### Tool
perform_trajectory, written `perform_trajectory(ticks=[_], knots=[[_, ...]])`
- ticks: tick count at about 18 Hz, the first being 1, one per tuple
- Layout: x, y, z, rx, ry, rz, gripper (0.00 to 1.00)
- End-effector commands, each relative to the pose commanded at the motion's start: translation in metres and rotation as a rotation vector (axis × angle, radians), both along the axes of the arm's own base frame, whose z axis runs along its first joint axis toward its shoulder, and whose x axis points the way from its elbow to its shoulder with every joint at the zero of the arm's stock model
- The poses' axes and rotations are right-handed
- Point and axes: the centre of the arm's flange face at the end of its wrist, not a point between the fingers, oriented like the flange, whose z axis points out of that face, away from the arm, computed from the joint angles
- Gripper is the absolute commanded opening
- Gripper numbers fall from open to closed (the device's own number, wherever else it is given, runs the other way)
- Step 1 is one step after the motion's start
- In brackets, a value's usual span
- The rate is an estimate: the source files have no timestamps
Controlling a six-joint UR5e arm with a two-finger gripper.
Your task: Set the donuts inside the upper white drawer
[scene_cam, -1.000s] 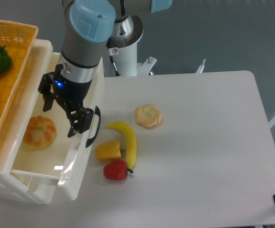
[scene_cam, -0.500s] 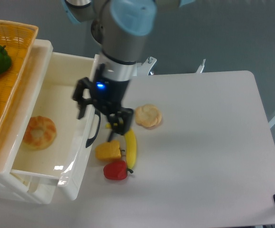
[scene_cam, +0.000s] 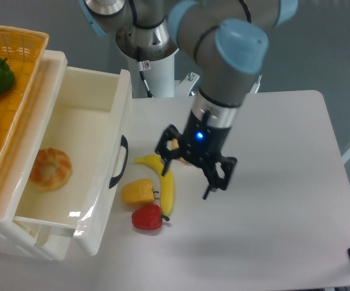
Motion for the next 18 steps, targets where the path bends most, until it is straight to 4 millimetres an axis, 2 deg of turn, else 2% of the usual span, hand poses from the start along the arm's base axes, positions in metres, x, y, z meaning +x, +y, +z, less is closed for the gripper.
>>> perform_trajectory(ticks=[3, 8, 11, 15, 16, 17, 18], knots=[[-0.017, -0.002, -0.031, -0.079, 0.027, 0.007, 1.0], [-0.032, -0.007, -0.067, -0.177, 0.048, -0.005, 1.0], [-0.039, -0.012, -0.081, -0.243, 0.127, -0.162, 1.0], [-0.059, -0.039, -0.096, -0.331, 0.182, -0.275, 1.0], [-0.063, -0.04, -0.104, -0.355, 0.184, -0.296, 1.0], [-0.076, -0.049, -0.119, -0.389, 0.181, -0.316, 1.0], [-0.082, -0.052, -0.126, -0.395, 0.18, -0.336, 1.0]])
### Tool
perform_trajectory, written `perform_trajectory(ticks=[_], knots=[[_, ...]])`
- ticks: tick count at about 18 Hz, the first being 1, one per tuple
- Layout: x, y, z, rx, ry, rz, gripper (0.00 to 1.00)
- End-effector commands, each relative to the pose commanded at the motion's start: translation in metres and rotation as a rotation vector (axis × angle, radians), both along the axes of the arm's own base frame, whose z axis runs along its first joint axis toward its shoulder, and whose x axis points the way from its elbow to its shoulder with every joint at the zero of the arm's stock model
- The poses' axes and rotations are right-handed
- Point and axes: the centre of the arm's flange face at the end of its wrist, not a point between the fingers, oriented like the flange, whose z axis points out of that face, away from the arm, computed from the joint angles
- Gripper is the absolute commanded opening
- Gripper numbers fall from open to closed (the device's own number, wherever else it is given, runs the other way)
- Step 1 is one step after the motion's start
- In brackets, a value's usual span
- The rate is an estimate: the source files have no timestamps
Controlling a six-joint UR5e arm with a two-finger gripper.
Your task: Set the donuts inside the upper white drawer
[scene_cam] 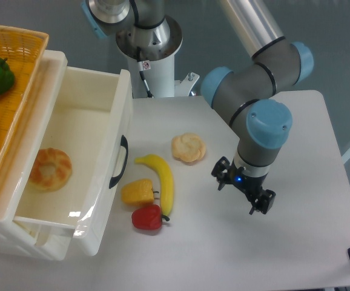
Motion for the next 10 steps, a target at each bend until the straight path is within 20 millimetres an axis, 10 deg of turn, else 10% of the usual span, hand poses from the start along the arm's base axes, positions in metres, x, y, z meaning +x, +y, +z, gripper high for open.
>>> perform_trajectory(ticks=[10], knots=[[-0.0099, -0.0057, -0.0063, -0.005, 0.0, -0.104, 1.0]])
